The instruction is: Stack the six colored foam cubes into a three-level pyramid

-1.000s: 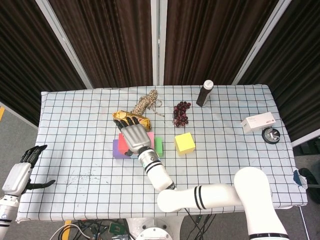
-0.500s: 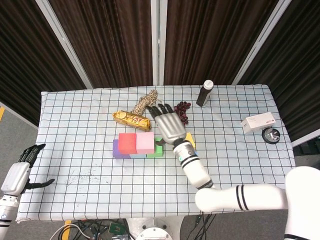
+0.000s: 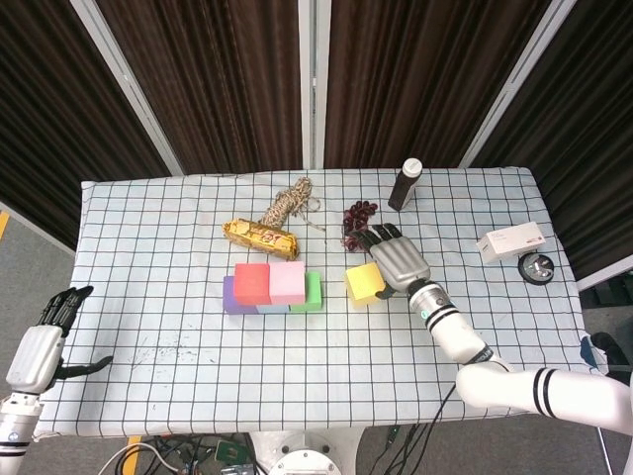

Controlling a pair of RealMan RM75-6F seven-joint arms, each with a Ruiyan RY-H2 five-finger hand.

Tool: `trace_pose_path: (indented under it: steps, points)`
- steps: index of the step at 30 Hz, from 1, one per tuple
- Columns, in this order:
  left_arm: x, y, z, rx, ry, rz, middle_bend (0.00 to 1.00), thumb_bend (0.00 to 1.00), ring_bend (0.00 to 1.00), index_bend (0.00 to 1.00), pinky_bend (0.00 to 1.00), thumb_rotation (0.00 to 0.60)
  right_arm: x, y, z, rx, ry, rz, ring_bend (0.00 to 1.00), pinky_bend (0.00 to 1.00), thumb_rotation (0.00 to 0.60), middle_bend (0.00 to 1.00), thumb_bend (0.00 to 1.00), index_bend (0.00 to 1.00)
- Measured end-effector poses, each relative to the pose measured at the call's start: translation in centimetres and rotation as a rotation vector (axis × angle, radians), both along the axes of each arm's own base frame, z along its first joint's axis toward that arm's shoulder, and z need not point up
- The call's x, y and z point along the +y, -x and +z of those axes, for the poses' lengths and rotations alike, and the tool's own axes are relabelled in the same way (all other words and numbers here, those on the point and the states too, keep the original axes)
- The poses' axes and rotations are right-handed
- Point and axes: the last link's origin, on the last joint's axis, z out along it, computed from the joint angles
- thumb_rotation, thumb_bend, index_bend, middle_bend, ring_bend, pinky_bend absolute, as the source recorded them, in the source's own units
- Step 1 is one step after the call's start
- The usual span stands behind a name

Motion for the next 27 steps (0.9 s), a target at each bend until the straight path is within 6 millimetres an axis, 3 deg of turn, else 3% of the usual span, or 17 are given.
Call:
trace_pose_path:
  steps: [6, 13, 18, 20, 27]
  points:
    - [-0.1, -0.2, -0.3, -0.001, 0.006, -0.005, 0.08, 0.00, 0.00, 0.03, 0.00, 0.600, -0.2, 2.4, -1.3, 0.052, -0.020, 0.001, 0.00, 0.00, 0.600, 0.11, 0.00, 0.00]
    - [-0.1, -0.3, -0.4, -0.001, 0.008, -0.007, 0.08, 0.00, 0.00, 0.03, 0.00, 0.600, -0.3, 2.6, -3.1, 0.036, -0.040, 0.017, 0.00, 0.00, 0.600, 0.16, 0.03, 0.00]
    - [-0.2, -0.4, -0.5, -0.002, 0.013, -0.009, 0.08, 0.00, 0.00, 0.03, 0.00, 0.600, -0.4, 2.3, -3.8, 0.025, -0.021, 0.047, 0.00, 0.00, 0.600, 0.25, 0.07, 0.00]
    - [-0.2, -0.4, -0.5, -0.008, 0.012, -0.009, 0.08, 0.00, 0.00, 0.03, 0.00, 0.600, -0.4, 2.3, -3.9, 0.022, -0.013, 0.054, 0.01, 0.00, 0.600, 0.34, 0.10, 0.00]
    - [-0.2, -0.4, -0.6, -0.013, 0.012, -0.011, 0.08, 0.00, 0.00, 0.03, 0.00, 0.600, -0.2, 1.9, -3.0, -0.025, 0.015, 0.055, 0.06, 0.00, 0.600, 0.46, 0.14, 0.00]
